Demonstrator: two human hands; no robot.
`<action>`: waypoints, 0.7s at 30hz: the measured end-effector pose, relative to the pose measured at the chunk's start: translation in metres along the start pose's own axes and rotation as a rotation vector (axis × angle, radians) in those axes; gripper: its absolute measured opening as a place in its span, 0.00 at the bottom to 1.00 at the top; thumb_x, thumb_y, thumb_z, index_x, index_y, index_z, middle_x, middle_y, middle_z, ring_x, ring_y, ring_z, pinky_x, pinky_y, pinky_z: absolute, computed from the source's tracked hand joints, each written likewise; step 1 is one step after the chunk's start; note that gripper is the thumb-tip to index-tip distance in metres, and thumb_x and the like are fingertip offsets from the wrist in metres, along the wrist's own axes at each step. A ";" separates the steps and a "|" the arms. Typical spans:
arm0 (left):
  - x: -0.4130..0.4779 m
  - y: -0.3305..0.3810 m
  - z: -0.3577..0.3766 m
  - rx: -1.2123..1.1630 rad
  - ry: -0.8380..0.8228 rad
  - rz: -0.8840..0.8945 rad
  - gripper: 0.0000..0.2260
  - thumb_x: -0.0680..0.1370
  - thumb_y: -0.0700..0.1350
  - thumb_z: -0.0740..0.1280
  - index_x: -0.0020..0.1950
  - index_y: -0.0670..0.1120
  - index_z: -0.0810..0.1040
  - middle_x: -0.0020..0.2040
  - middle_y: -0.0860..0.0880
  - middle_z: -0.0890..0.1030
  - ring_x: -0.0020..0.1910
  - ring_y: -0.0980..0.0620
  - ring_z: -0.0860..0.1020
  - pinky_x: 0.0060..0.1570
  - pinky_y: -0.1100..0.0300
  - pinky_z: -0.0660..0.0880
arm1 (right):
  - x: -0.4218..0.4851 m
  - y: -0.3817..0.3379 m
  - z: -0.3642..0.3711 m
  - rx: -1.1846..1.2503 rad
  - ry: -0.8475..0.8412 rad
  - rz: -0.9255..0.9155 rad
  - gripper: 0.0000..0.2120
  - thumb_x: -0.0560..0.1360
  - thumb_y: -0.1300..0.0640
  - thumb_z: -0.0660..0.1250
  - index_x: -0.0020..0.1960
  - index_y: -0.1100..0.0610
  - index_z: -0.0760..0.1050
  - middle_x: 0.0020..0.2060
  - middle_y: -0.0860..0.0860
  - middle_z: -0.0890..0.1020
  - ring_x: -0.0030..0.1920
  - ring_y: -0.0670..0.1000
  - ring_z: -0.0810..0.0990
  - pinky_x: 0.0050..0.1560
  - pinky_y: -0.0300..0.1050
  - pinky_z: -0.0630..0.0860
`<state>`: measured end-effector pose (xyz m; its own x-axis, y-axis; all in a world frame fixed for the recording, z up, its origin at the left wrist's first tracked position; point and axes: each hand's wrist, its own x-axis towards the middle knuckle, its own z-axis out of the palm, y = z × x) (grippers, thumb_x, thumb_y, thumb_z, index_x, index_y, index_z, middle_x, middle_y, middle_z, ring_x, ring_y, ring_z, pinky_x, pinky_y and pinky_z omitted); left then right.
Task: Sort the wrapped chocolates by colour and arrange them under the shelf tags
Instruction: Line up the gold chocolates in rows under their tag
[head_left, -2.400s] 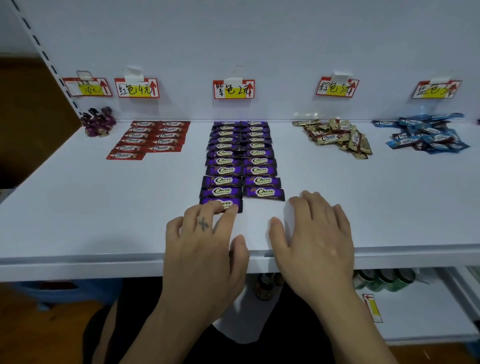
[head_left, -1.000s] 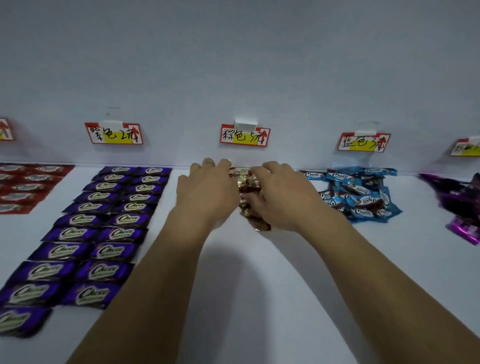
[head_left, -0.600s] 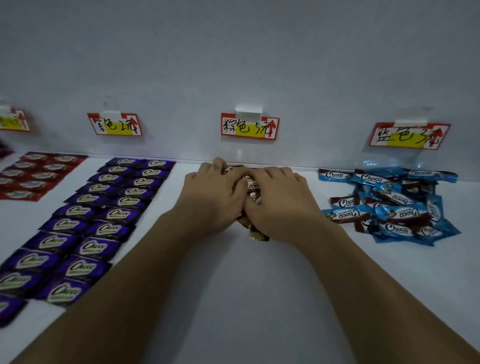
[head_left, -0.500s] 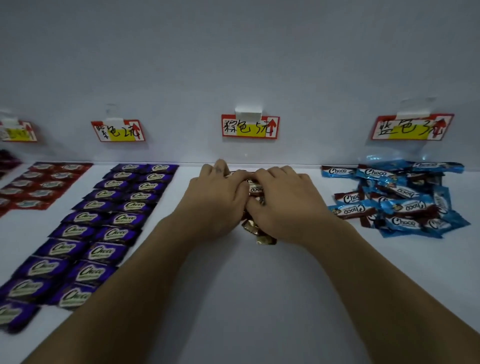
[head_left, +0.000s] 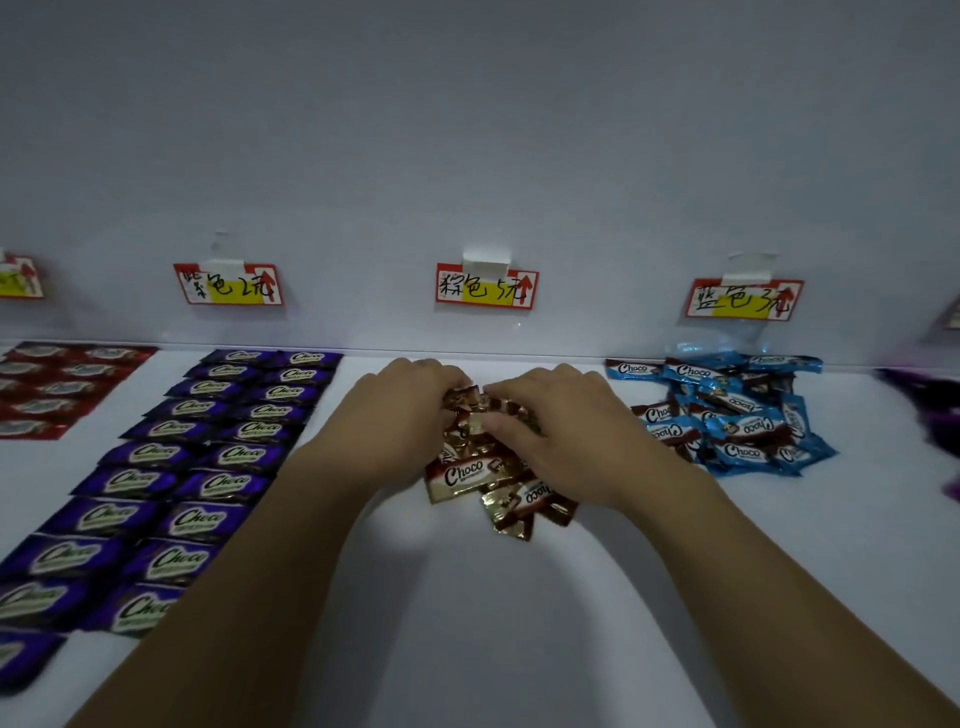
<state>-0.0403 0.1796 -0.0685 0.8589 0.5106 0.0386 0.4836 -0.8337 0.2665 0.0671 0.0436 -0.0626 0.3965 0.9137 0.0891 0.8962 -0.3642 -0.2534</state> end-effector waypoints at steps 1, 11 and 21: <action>0.000 -0.001 0.000 -0.069 0.010 -0.027 0.15 0.79 0.45 0.64 0.65 0.55 0.74 0.59 0.53 0.78 0.54 0.54 0.75 0.51 0.59 0.75 | 0.001 -0.002 0.000 -0.033 -0.013 -0.010 0.22 0.79 0.38 0.53 0.69 0.44 0.69 0.60 0.46 0.77 0.59 0.49 0.70 0.59 0.47 0.64; -0.001 -0.012 -0.006 -0.498 -0.005 -0.039 0.15 0.75 0.41 0.71 0.59 0.54 0.77 0.45 0.60 0.76 0.40 0.62 0.76 0.27 0.75 0.70 | 0.002 0.007 -0.007 0.094 0.064 0.058 0.16 0.80 0.43 0.56 0.61 0.45 0.76 0.57 0.45 0.78 0.56 0.46 0.74 0.58 0.48 0.71; -0.003 -0.011 0.000 -0.619 0.077 -0.049 0.10 0.81 0.40 0.62 0.56 0.51 0.80 0.45 0.57 0.80 0.41 0.60 0.79 0.30 0.75 0.71 | 0.009 0.010 0.001 0.184 -0.019 0.137 0.11 0.79 0.49 0.63 0.60 0.48 0.78 0.44 0.41 0.74 0.47 0.44 0.73 0.48 0.42 0.71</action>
<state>-0.0481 0.1872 -0.0714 0.8123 0.5783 0.0750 0.3153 -0.5438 0.7777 0.0797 0.0485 -0.0653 0.5064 0.8620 0.0242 0.7824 -0.4474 -0.4333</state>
